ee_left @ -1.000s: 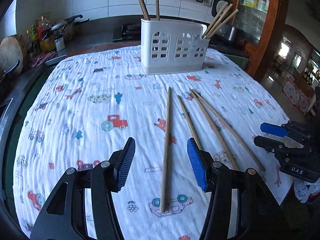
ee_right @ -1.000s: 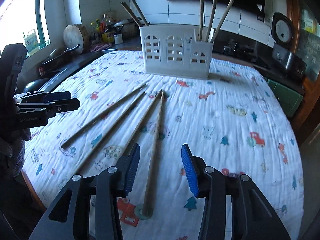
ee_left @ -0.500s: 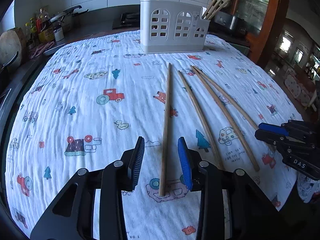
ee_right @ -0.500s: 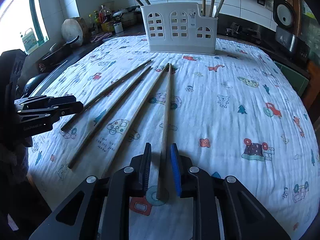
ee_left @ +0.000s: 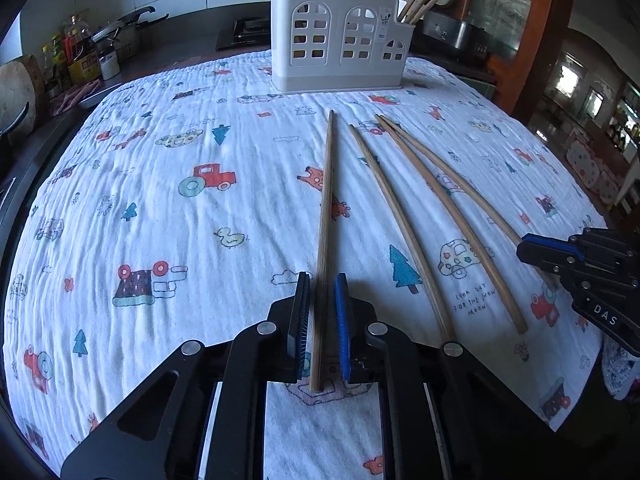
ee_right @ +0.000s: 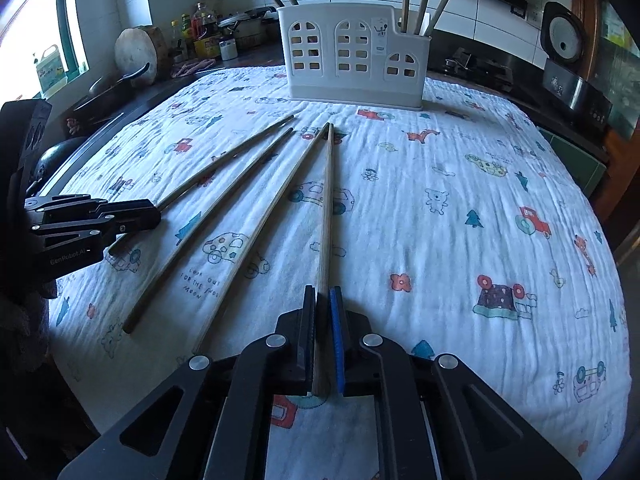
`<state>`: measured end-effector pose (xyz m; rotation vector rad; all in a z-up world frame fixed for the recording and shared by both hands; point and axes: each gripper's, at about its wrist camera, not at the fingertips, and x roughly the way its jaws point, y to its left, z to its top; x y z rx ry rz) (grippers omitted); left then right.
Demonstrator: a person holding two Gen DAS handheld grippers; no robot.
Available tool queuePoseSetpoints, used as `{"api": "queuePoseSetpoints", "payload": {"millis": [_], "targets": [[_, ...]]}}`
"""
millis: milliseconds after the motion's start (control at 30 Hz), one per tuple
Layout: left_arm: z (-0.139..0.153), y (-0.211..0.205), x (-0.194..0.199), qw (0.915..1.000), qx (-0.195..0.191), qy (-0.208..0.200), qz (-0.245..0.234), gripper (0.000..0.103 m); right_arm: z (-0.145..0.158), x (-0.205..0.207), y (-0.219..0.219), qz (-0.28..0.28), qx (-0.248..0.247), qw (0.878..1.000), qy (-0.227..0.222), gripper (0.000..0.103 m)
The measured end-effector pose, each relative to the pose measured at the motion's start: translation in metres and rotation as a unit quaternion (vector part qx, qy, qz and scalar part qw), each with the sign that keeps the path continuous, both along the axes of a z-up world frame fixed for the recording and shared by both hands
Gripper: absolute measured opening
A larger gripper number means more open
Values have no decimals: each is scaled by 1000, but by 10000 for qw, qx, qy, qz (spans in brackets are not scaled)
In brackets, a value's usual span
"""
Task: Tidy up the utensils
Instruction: 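Close the right gripper on another chopstick while the left gripper holds the bundle, then lift the chopstick toward the white holder with the right gripper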
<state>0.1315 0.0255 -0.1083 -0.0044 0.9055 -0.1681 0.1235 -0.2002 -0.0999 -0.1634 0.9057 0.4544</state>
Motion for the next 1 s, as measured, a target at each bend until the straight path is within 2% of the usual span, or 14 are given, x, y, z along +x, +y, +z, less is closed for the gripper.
{"api": "queuePoseSetpoints", "payload": {"millis": [200, 500, 733, 1000], "targets": [[14, 1, -2, 9999, -121, -57, 1, 5, 12, -3, -6, -31, 121, 9998, -178, 7], [67, 1, -4, 9980, -207, -568, -172, 5, 79, 0, -13, 77, 304, 9934, -1107, 7], [103, 1, 12, 9953, -302, -861, -313, 5, 125, 32, -11, 169, 528, 9885, -1410, 7], [156, -4, 43, 9903, -373, -1235, -513, 5, 189, 74, -16, 269, 527, 9855, -1588, 7]]}}
